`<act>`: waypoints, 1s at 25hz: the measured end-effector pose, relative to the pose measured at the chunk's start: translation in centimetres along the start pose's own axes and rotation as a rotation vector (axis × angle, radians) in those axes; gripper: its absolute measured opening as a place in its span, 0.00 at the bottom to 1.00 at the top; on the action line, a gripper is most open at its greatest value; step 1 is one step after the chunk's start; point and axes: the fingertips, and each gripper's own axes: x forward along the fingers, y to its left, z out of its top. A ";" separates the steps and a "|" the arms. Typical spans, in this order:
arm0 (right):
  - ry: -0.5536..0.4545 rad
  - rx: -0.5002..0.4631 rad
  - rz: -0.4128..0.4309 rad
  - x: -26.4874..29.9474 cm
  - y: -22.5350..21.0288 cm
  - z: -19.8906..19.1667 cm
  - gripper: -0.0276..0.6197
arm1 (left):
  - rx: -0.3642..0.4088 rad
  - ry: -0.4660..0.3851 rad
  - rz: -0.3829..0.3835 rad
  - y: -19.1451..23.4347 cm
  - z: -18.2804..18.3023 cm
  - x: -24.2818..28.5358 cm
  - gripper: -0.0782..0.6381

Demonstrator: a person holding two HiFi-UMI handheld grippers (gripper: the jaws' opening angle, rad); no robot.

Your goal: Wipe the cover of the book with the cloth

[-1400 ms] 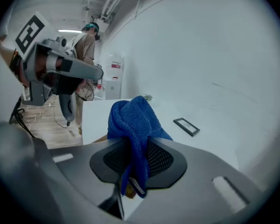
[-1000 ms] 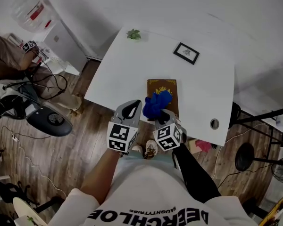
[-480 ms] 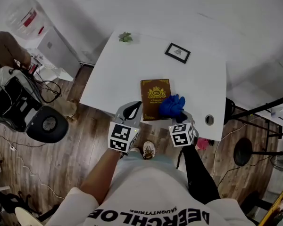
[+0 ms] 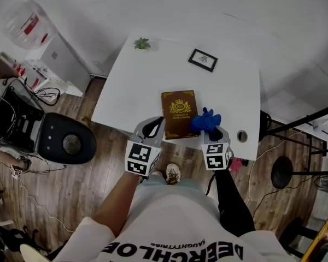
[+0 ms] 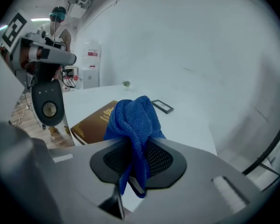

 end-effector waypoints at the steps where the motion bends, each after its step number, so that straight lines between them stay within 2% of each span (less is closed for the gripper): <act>1: -0.027 -0.007 0.013 -0.3 0.6 0.9 0.16 | -0.002 0.000 0.001 0.1 0.0 -0.1 0.19; 7: -0.118 -0.052 0.137 -1.3 6.7 4.6 0.16 | -0.007 0.000 0.003 1.0 -0.1 -1.2 0.19; 10: -0.046 -0.114 0.246 -0.9 11.0 3.6 0.16 | -0.011 0.001 -0.003 1.3 0.2 -1.6 0.19; 13: 0.059 -0.184 0.289 -0.2 13.5 1.5 0.16 | -0.012 0.004 -0.003 1.7 0.2 -1.9 0.19; 17: 0.089 -0.171 0.252 0.2 12.5 0.7 0.16 | 0.018 0.009 -0.005 2.0 -0.2 -1.8 0.19; 25: 0.177 -0.029 0.083 0.0 5.0 -3.0 0.16 | 0.019 0.014 -0.034 1.6 -0.3 -0.8 0.19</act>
